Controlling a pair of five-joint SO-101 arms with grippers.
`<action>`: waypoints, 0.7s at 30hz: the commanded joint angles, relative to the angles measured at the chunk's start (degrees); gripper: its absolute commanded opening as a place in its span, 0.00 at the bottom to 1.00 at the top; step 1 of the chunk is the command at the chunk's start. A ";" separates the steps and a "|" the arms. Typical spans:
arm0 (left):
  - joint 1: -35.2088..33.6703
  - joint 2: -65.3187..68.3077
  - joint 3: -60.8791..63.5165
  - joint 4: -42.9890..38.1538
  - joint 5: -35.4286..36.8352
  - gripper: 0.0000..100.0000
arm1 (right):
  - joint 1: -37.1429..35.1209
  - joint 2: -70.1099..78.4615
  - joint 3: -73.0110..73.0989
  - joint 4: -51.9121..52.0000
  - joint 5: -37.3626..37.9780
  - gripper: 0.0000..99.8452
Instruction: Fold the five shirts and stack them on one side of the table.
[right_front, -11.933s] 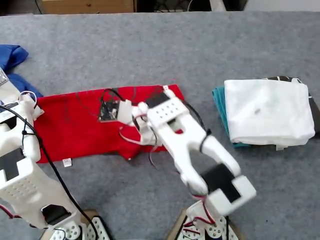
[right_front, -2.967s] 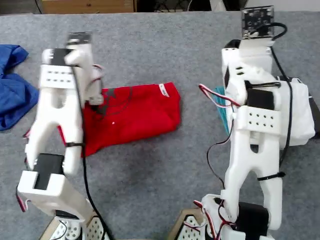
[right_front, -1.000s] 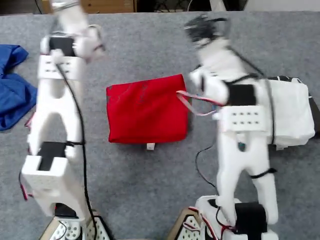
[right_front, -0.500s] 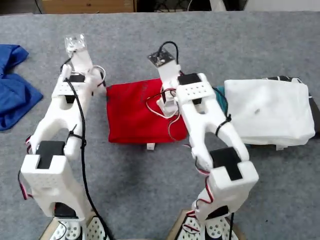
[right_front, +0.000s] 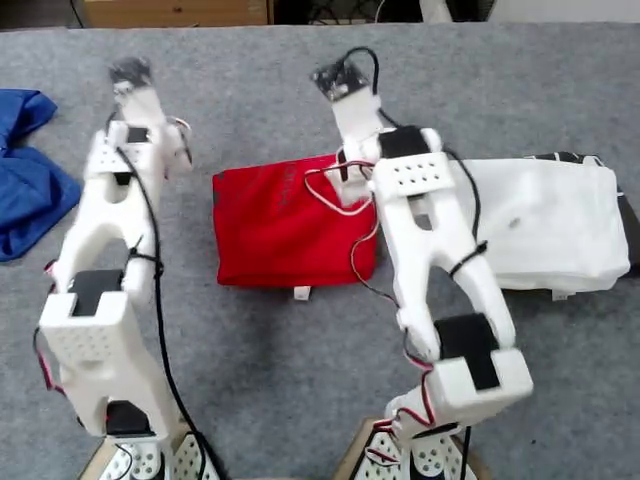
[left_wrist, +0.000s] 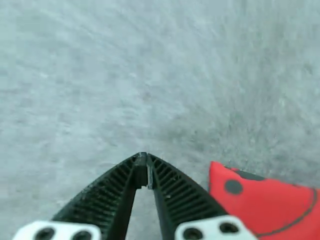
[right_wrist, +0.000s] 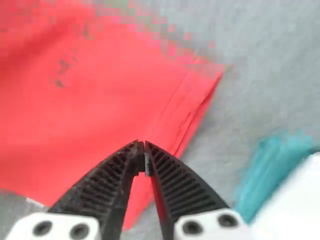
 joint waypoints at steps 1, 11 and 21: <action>0.92 -4.31 -1.19 0.26 0.00 0.03 | 0.53 -2.15 -3.30 -4.66 2.20 0.01; 6.46 -0.97 5.67 -9.14 0.18 0.03 | 6.77 19.03 -3.38 -24.88 0.97 0.01; 3.65 5.45 0.48 -8.44 4.13 0.03 | 7.47 19.56 -3.12 -26.46 1.23 0.01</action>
